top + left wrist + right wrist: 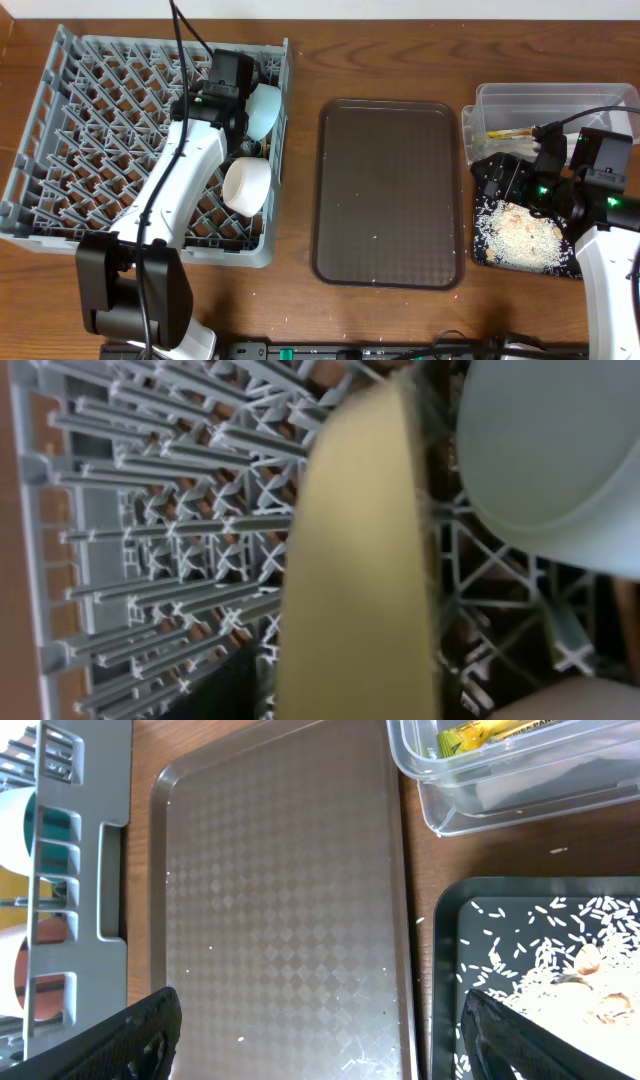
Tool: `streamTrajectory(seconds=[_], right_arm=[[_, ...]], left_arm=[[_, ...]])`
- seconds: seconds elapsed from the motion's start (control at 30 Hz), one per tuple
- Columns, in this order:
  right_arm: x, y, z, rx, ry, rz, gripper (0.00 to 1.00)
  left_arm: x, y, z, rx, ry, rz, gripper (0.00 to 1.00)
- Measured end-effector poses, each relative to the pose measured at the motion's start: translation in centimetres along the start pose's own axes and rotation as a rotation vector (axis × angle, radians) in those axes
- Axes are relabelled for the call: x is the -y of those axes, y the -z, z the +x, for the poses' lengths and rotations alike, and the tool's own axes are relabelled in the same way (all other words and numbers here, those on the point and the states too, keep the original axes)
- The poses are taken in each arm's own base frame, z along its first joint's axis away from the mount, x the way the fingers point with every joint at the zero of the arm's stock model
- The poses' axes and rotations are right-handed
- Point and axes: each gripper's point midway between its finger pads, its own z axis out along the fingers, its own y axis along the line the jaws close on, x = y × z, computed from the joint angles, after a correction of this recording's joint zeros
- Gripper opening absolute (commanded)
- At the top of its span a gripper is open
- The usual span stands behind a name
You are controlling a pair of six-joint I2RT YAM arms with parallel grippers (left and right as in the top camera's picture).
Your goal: Sort waste into correct bins and load items into the dishwasher
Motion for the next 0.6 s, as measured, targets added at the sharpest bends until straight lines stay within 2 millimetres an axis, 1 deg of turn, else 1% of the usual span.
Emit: streamTrajectory(seconds=[0.07, 0.13, 0.23, 0.3, 0.4, 0.43, 0.47, 0.5, 0.53, 0.6], right_arm=[[0.0, 0.0, 0.0, 0.000, 0.000, 0.000, 0.87], [0.0, 0.0, 0.0, 0.001, 0.000, 0.000, 0.86], [-0.1, 0.0, -0.6, 0.022, 0.012, -0.002, 0.85], [-0.2, 0.0, -1.0, 0.040, 0.022, -0.006, 0.82], [-0.9, 0.4, -1.8, 0.059, 0.035, -0.030, 0.80], [-1.4, 0.7, -2.3, 0.072, 0.047, -0.048, 0.80], [-2.1, 1.1, -2.9, 0.087, 0.063, -0.071, 0.80], [-3.2, 1.7, -3.7, 0.108, 0.090, -0.105, 0.81], [-4.2, 2.2, -4.2, 0.124, 0.112, -0.133, 0.81], [-6.1, 3.0, -4.9, 0.144, 0.157, -0.184, 0.82]], left_arm=[[0.2, 0.0, 0.1, -0.004, -0.004, 0.010, 0.73], [0.3, 0.2, 0.2, -0.005, 0.003, 0.019, 0.81], [0.2, 1.3, 0.7, -0.009, 0.038, 0.040, 0.84], [0.2, 2.8, 1.4, -0.008, 0.074, 0.079, 0.85], [0.2, 6.8, 1.1, 0.076, 0.153, 0.187, 0.86], [0.1, 8.7, 0.6, 0.132, 0.190, 0.237, 0.86], [0.0, 10.1, 0.3, 0.172, 0.214, 0.269, 0.87], [-0.1, 12.5, -0.2, 0.238, 0.250, 0.330, 0.87], [-0.2, 13.7, -0.3, 0.269, 0.270, 0.357, 0.87], [-0.4, 16.9, -0.5, 0.350, 0.316, 0.437, 0.87]])
